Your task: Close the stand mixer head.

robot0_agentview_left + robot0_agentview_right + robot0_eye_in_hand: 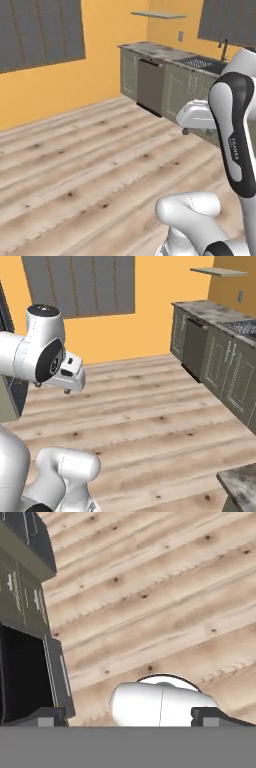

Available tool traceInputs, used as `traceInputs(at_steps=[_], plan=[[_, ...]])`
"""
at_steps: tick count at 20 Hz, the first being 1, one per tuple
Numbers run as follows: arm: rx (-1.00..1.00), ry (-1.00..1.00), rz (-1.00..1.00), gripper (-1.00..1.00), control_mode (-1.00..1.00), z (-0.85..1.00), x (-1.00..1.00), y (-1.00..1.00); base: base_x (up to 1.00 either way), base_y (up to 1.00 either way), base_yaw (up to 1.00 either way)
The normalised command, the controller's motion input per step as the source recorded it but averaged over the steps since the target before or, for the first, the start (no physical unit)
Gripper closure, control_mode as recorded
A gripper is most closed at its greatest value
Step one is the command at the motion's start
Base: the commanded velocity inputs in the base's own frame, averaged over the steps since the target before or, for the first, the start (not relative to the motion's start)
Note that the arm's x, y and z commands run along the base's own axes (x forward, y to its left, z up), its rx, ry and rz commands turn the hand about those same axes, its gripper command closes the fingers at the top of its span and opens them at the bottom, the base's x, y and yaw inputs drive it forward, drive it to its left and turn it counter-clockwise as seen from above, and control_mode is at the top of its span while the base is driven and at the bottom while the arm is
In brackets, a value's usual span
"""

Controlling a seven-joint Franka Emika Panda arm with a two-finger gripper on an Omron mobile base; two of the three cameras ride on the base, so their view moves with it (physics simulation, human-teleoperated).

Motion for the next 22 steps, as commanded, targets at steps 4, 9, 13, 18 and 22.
traceInputs(at_steps=[4, 9, 13, 18, 22], plan=[[0.0, 0.0, 0.0, -1.0, 1.0, 0.0, 0.0, 0.0, 0.44, 0.27, -0.58], [0.0, 0.0, 0.0, -1.0, 1.0, 0.0, 0.0, 0.0, 0.4, 0.37, -0.56], [0.0, 0.0, 0.0, -1.0, 1.0, 0.0, 0.0, 0.0, 0.19, 0.45, -0.46], [0.0, 0.0, 0.0, -1.0, 1.0, 0.0, 0.0, 0.0, 0.44, 0.45, -0.48], [0.0, 0.0, 0.0, -1.0, 1.0, 0.0, 0.0, 0.0, 0.8, 0.3, -0.5]])
